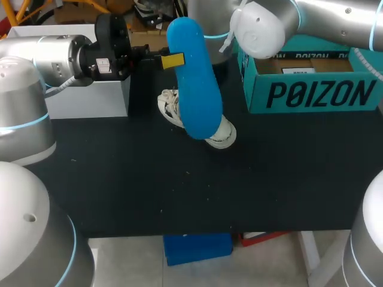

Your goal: Take the shoe out of the shoebox, open the shoe tongue, remove and reinsert the insole, then place the shoe into the shoebox

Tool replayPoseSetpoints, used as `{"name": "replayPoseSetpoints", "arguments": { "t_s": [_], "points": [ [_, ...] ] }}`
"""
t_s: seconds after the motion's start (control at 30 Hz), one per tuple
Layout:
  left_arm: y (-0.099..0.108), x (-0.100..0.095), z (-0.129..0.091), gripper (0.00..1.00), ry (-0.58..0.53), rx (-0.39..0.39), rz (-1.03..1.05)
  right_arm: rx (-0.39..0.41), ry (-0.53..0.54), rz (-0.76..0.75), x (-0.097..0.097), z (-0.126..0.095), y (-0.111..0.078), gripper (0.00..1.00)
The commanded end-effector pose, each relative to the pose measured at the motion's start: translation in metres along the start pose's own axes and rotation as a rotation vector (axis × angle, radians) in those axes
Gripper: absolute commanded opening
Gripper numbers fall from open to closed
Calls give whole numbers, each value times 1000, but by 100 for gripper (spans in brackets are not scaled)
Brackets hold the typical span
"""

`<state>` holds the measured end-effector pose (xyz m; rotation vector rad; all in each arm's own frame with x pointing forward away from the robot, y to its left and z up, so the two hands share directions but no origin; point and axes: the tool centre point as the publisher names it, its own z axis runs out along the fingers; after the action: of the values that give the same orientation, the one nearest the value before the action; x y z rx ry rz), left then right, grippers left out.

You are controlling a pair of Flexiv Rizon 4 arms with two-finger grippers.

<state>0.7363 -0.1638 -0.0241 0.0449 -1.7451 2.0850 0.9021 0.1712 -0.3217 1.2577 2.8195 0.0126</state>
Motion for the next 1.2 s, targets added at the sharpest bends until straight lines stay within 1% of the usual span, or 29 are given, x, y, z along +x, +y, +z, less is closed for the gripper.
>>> {"name": "replayPoseSetpoints", "arguments": {
  "t_s": [0.03,0.17,0.3,0.4,0.43,0.57,0.93,1.1,1.2],
  "points": [
    [2,1,0,0,-2,1,2,-22,15,109,6,-4,-4,0],
    [2,1,0,0,-2,1,2,-46,32,211,14,-6,-6,0],
    [2,1,0,0,-2,1,2,-59,26,290,23,-6,-7,0],
    [2,1,0,0,-2,1,2,-55,17,346,29,-1,-9,0],
    [2,1,0,0,-2,1,2,-56,29,373,30,1,-10,0],
    [2,1,0,0,-2,1,2,-48,19,422,37,10,-11,0],
    [2,1,0,0,-2,1,2,-58,43,605,36,34,-15,0],
    [2,1,0,0,-2,1,2,-62,55,622,39,44,-16,0],
    [2,1,0,0,-2,1,2,-57,59,648,37,51,-18,0]
  ]
}}
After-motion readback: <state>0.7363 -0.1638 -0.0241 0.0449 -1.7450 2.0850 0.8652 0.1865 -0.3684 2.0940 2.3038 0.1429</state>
